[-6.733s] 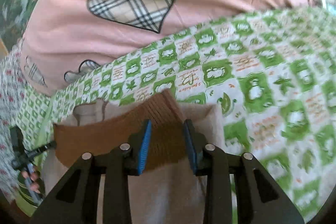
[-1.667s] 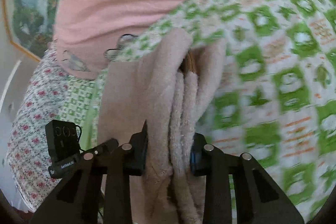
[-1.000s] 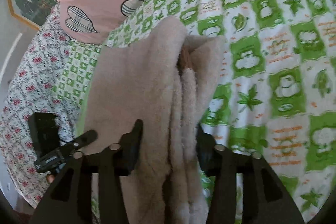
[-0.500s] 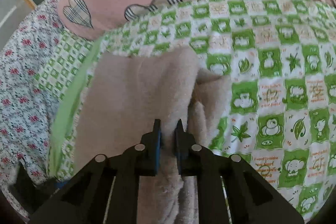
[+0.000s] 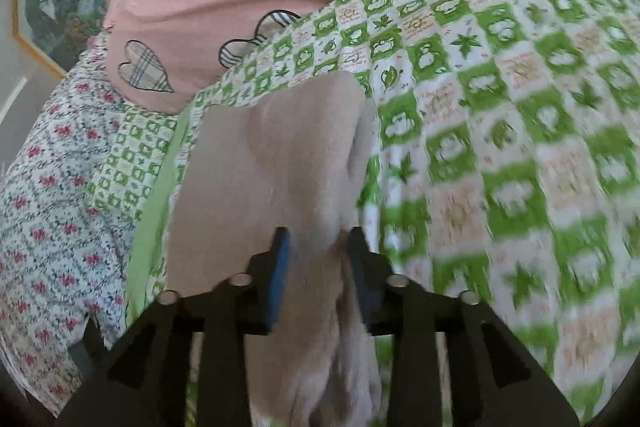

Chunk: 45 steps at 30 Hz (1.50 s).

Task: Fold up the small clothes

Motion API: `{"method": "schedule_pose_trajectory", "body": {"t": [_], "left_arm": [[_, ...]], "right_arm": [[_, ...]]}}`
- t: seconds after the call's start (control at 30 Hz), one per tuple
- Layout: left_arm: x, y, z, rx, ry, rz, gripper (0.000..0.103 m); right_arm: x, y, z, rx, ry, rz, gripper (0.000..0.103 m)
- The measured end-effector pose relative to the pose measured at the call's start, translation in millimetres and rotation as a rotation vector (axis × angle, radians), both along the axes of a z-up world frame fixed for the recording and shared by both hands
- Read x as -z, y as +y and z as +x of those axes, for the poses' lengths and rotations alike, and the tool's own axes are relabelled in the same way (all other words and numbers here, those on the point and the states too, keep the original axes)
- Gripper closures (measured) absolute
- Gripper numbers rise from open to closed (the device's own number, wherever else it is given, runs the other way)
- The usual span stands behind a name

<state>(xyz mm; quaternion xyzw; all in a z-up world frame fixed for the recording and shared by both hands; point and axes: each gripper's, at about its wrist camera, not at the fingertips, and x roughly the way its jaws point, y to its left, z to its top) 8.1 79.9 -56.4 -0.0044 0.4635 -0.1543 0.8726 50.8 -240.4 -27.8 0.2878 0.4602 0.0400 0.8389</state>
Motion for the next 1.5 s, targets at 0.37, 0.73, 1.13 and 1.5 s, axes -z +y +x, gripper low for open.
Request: {"method": "schedule_pose_trajectory", "body": {"t": [0.37,0.73,1.13,1.5], "left_arm": [[9,10,5,-0.078,0.067,-0.092,0.084],[-45,27,1,0.012,0.042,-0.198,0.070],[-59,-31,96,0.101,-0.042,-0.205,0.062],[-34,-30,115,0.031,-0.010,-0.124,0.061]], "right_arm": [[30,25,-23,-0.092,0.097,-0.161,0.095],[8,-15,-12,-0.005,0.054,-0.045,0.053],[15,-4,97,-0.036,0.054,0.008,0.088],[29,4,109,-0.037,0.084,-0.094,0.077]]}}
